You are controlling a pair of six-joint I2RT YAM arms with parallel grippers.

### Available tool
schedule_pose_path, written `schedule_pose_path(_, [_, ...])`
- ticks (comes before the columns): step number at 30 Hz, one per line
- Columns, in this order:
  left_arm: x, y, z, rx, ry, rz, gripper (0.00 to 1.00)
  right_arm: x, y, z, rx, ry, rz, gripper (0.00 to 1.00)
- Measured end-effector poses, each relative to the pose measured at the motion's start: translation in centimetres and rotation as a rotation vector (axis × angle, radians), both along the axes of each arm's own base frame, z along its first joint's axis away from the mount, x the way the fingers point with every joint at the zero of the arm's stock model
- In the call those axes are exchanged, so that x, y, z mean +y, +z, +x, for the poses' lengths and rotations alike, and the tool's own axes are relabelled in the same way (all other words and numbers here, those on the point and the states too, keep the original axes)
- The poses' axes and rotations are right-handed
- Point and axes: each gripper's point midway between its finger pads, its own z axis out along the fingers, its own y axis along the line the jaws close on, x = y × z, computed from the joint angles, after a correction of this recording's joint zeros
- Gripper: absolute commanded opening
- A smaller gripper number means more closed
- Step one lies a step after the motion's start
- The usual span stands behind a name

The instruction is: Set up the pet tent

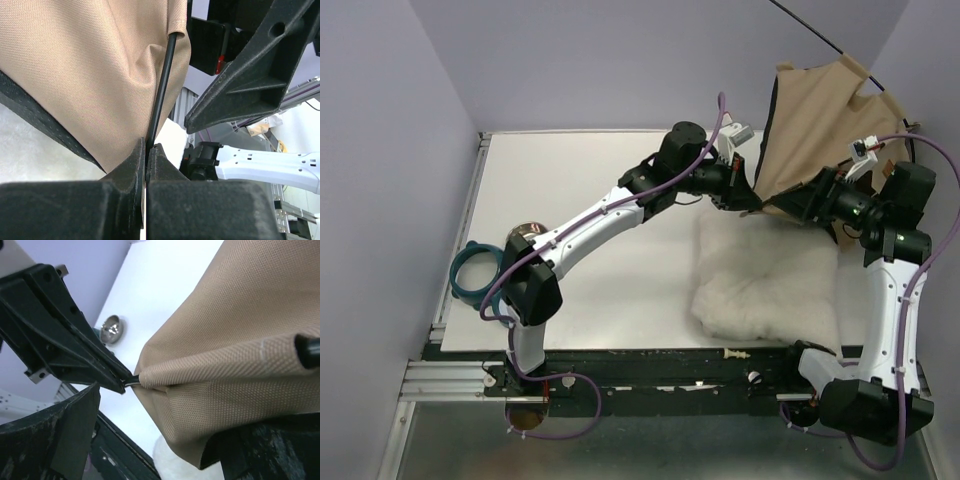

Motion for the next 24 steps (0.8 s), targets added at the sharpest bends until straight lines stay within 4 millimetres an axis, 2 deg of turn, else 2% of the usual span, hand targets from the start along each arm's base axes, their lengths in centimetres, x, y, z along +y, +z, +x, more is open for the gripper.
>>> schedule_pose_path(7, [-0.7, 0.1, 0.1, 0.006, -0.012, -0.013, 0.0, 0.6, -0.4, 0.6, 0.019, 0.013, 0.103, 0.74])
schedule_pose_path(11, [-1.2, 0.1, 0.0, 0.005, -0.019, -0.018, 0.0, 0.7, -0.8, 0.6, 0.034, 0.017, 0.125, 0.56])
schedule_pose_path(12, [-1.3, 0.1, 0.0, 0.006, -0.022, -0.018, 0.0, 0.6, -0.8, 0.7, 0.031, 0.015, 0.127, 0.46])
schedule_pose_path(15, [-1.6, 0.1, 0.0, 0.003, -0.026, -0.017, 0.0, 0.5, -0.5, 0.9, 0.019, 0.012, 0.138, 0.05])
schedule_pose_path(16, [-1.6, -0.1, 0.1, 0.002, -0.025, -0.013, 0.0, 0.6, -0.3, 0.8, 0.012, 0.018, 0.143, 0.01])
schedule_pose_path(20, [-1.7, -0.6, 0.3, -0.006, -0.028, -0.005, 0.0, 0.7, 0.0, 0.8, 0.012, 0.021, 0.154, 0.01])
schedule_pose_path(21, [-1.7, -0.5, 0.3, -0.014, -0.029, -0.007, 0.14, 0.7, 0.0, 0.8, 0.013, 0.02, 0.156, 0.01])
schedule_pose_path(23, [-1.7, -0.6, 0.3, -0.031, -0.031, -0.012, 0.51, 0.7, 0.0, 0.8, 0.016, 0.019, 0.159, 0.01])
schedule_pose_path(24, [-1.6, -0.6, 0.3, -0.044, -0.032, -0.017, 0.65, 0.7, 0.0, 0.8, 0.019, 0.02, 0.162, 0.01])
